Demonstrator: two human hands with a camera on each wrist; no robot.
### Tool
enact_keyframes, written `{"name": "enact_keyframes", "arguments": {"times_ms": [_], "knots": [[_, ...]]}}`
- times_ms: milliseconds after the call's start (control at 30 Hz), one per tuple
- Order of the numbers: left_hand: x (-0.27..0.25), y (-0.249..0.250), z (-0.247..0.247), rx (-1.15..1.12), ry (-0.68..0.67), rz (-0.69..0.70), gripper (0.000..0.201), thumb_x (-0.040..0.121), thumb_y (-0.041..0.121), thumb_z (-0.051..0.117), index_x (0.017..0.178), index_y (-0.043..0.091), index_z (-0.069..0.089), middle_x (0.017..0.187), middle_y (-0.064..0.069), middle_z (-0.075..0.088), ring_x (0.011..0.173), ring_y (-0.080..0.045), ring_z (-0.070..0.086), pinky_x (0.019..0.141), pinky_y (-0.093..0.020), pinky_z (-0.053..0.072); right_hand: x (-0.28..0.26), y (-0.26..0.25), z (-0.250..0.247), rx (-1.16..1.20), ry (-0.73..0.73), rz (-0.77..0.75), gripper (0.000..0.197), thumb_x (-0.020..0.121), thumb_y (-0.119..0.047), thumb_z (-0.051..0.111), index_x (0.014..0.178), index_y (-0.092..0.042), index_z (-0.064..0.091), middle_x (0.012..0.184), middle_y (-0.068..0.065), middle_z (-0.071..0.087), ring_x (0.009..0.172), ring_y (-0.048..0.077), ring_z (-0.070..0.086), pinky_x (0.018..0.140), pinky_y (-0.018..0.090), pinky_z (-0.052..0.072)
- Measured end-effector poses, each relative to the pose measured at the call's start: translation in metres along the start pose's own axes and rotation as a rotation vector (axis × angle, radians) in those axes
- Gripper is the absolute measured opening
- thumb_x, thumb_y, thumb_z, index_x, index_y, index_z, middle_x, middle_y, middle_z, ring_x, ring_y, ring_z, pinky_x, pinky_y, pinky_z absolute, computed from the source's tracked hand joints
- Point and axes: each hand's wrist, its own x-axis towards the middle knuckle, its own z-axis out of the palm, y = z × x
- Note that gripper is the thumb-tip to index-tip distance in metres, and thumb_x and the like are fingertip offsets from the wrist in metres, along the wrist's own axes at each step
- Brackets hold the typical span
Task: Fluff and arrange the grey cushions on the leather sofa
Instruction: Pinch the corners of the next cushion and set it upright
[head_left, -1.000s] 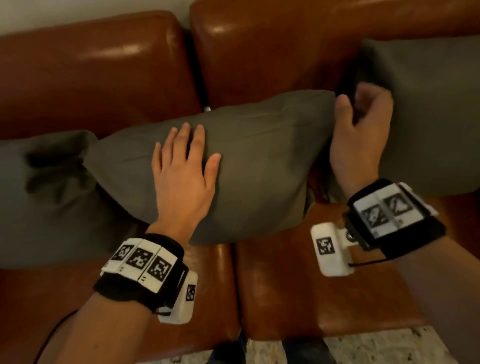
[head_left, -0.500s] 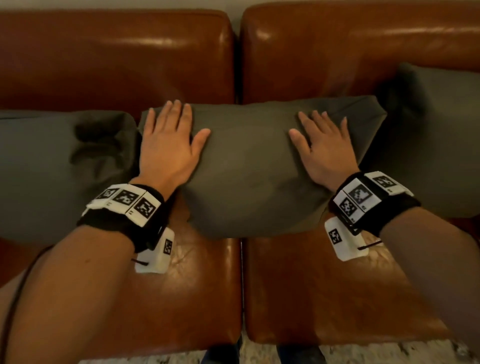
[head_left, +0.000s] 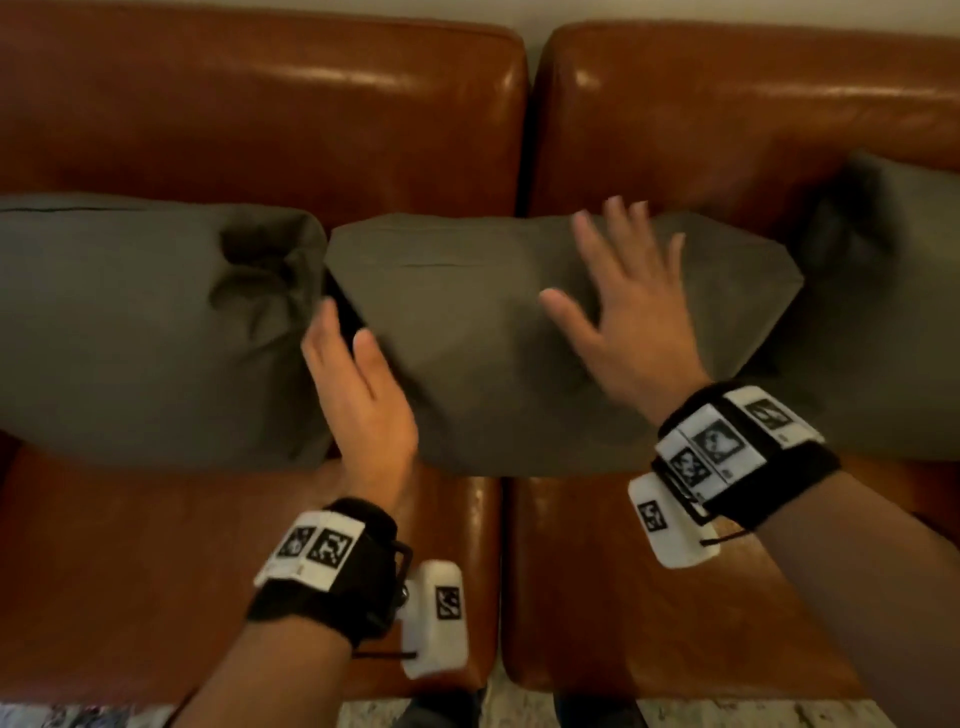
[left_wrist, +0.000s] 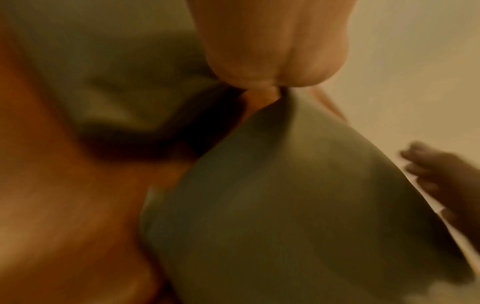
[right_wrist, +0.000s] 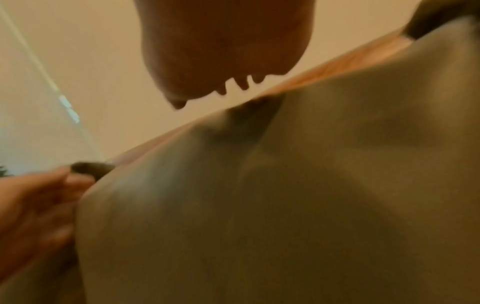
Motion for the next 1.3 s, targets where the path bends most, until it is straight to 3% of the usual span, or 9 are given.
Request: {"name": "enact_keyframes", "arguments": {"times_ms": [200,300,500,600,767,900,1000,1167,1300], "knots": [[-0.027,-0.105,0.029,-0.062,-0.311,-0.921,0.029,0.098,0.016,0.046,0.121,0.006,0.061,0.115,-0.018,0.063,0.103,-0.033,0.061,0.084,-0.037,0.05,0.006,0.016,0.016,0.026,-0.082,0.055,0.078,0.09,-0.073,0.027,0.155,-0.031,0.018,0.163,0.004,0.019,0.151,0.023,0.009,0.122,0.048,-0.002],[-0.025,-0.146,0.048,0.001,-0.452,-1.125,0.037,0.103,0.006,0.031,0.13,-0.011,0.048,0.136,-0.028,0.049,0.126,-0.037,0.047,0.101,-0.034,0.037,0.0,0.018,0.018,0.055,-0.055,0.054,0.079,0.089,-0.074,0.025,0.154,-0.03,0.018,0.162,0.004,0.02,0.151,0.023,0.011,0.122,0.047,-0.002],[-0.036,-0.171,0.056,-0.127,-0.595,-1.119,0.052,0.076,0.056,0.047,0.118,0.03,0.063,0.12,-0.003,0.062,0.106,-0.026,0.062,0.089,-0.046,0.053,-0.004,0.027,0.028,0.108,0.004,0.062,0.076,0.09,-0.071,0.027,0.154,-0.031,0.021,0.161,0.003,0.023,0.15,0.022,0.015,0.122,0.045,0.0],[-0.03,-0.175,0.057,-0.251,-0.352,-1.122,0.019,0.09,0.019,0.054,0.105,0.013,0.063,0.103,-0.011,0.068,0.082,-0.023,0.065,0.066,-0.032,0.052,-0.004,0.031,0.028,0.141,0.007,0.061,0.075,0.09,-0.07,0.028,0.154,-0.03,0.022,0.161,0.003,0.024,0.15,0.022,0.016,0.122,0.045,0.0],[-0.034,-0.166,0.026,-0.01,-0.129,-0.796,0.022,0.079,0.002,0.052,0.088,0.02,0.057,0.095,-0.012,0.066,0.089,-0.032,0.063,0.085,-0.044,0.053,-0.002,0.033,0.027,0.166,0.022,0.074,0.075,0.09,-0.069,0.03,0.153,-0.03,0.024,0.16,0.003,0.025,0.149,0.02,0.018,0.121,0.044,0.0],[-0.049,-0.152,0.032,-0.269,-0.322,-1.178,0.032,0.095,0.041,0.053,0.114,0.017,0.062,0.106,-0.005,0.07,0.092,-0.022,0.066,0.081,-0.036,0.055,-0.004,0.033,0.03,0.184,0.036,0.072,0.074,0.09,-0.068,0.032,0.153,-0.03,0.024,0.16,0.003,0.026,0.149,0.02,0.018,0.121,0.042,0.0],[-0.041,-0.135,0.053,-0.432,-0.28,-1.237,0.051,0.095,0.057,0.045,0.113,0.015,0.068,0.103,-0.007,0.073,0.095,-0.024,0.07,0.081,-0.039,0.057,-0.005,0.035,0.03,0.193,0.036,0.071,0.074,0.091,-0.068,0.032,0.153,-0.03,0.024,0.16,0.002,0.026,0.149,0.02,0.018,0.119,0.04,-0.001],[-0.026,-0.145,0.064,-0.425,-0.003,-1.088,0.014,0.092,0.017,0.058,0.103,0.015,0.065,0.107,-0.014,0.068,0.098,-0.029,0.065,0.081,-0.037,0.054,-0.005,0.04,0.032,0.218,0.038,0.066,0.074,0.09,-0.069,0.031,0.153,-0.031,0.024,0.16,0.001,0.026,0.149,0.019,0.019,0.12,0.04,0.0],[-0.033,-0.158,0.065,-0.183,-0.009,-0.953,0.022,0.089,0.002,0.052,0.108,0.012,0.059,0.102,-0.014,0.061,0.094,-0.03,0.059,0.081,-0.037,0.05,-0.009,0.051,0.029,0.252,0.047,0.074,0.073,0.09,-0.069,0.032,0.153,-0.031,0.023,0.16,0.0,0.027,0.148,0.018,0.02,0.121,0.044,0.002]]}}
